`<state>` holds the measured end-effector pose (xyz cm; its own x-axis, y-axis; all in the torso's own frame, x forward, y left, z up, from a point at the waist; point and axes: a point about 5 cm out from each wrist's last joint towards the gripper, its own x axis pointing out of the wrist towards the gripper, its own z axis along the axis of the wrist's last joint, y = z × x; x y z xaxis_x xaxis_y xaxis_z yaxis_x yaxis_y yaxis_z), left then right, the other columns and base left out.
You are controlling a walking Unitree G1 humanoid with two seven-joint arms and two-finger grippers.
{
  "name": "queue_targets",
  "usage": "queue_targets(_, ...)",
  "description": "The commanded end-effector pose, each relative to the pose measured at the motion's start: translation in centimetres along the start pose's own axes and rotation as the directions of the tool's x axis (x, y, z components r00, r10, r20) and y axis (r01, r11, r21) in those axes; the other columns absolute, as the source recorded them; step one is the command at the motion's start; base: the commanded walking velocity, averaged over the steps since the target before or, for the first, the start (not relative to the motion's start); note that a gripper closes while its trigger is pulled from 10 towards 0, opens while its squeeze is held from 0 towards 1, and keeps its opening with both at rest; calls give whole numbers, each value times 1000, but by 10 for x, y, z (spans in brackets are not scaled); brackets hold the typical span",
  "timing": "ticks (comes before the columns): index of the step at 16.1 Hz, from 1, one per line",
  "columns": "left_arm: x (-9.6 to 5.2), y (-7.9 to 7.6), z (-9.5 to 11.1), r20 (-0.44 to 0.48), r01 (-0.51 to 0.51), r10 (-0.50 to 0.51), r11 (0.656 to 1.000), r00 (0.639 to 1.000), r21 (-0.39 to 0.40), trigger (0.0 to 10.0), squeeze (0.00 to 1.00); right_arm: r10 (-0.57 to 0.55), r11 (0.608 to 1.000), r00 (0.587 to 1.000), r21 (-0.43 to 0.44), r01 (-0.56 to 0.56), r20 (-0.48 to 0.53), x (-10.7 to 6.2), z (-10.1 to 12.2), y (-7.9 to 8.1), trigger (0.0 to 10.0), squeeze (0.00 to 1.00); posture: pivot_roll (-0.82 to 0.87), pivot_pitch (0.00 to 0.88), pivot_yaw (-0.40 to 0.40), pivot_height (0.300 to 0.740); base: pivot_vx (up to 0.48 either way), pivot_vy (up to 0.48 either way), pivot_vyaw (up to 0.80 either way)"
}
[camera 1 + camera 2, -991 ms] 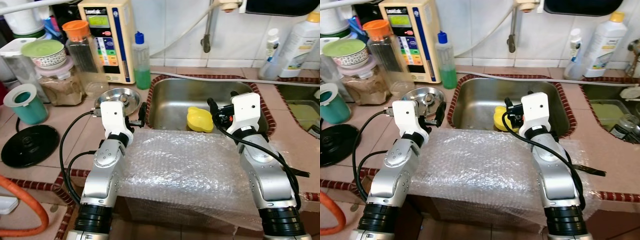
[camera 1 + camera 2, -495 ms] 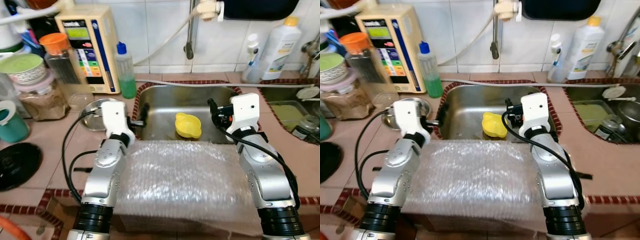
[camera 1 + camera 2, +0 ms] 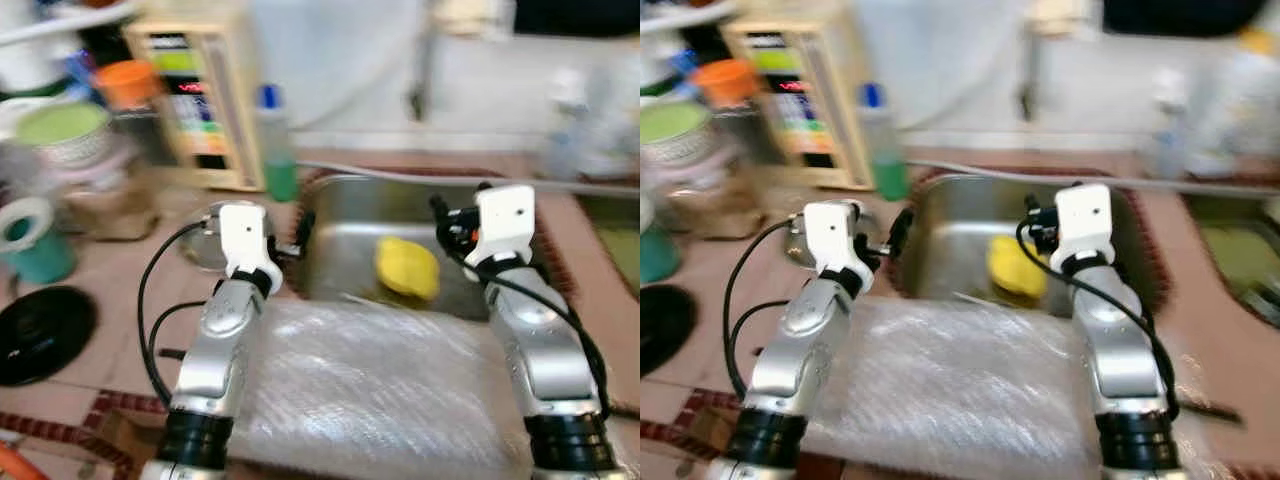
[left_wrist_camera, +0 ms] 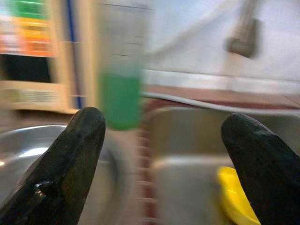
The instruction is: Kitchen organization
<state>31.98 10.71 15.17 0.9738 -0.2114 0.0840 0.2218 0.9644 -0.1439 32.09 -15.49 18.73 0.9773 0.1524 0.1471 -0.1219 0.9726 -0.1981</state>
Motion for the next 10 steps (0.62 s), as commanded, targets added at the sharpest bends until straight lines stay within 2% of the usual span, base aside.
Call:
queue_targets(1,0,0,6,26,7,-7,1000,1000,-2,10000,0,-5,1000,1000,-5,5,-8,-1,-3,-2,10000,0,3,0,88,740,0,0,0)
queue_targets(5,-2,5,1,5,-42,42,999,999,9,10000,0,-4,1000,1000,0,4,-9,-1,-3,-2,10000,0,8,0,83,740,0,0,0)
queue_targets(7,1,14,2,-3,-87,87,996,996,31,10000,0,5,1000,1000,10,-5,-14,1,-2,-1,10000,0,12,0,81,740,0,0,0)
queue_targets(8,3,21,1,-23,-121,122,992,992,46,10000,0,25,999,999,42,-24,-25,1,-2,1,10000,0,15,0,79,740,0,0,0)
queue_targets(9,3,22,1,-26,-126,127,991,992,47,10000,0,29,999,999,47,-28,-26,0,-2,2,10000,0,15,0,79,740,0,0,0)
queue_targets(10,5,29,-1,-49,-154,157,987,986,55,10000,0,83,993,996,90,-80,-32,0,-1,8,10000,0,14,0,80,740,0,0,0)
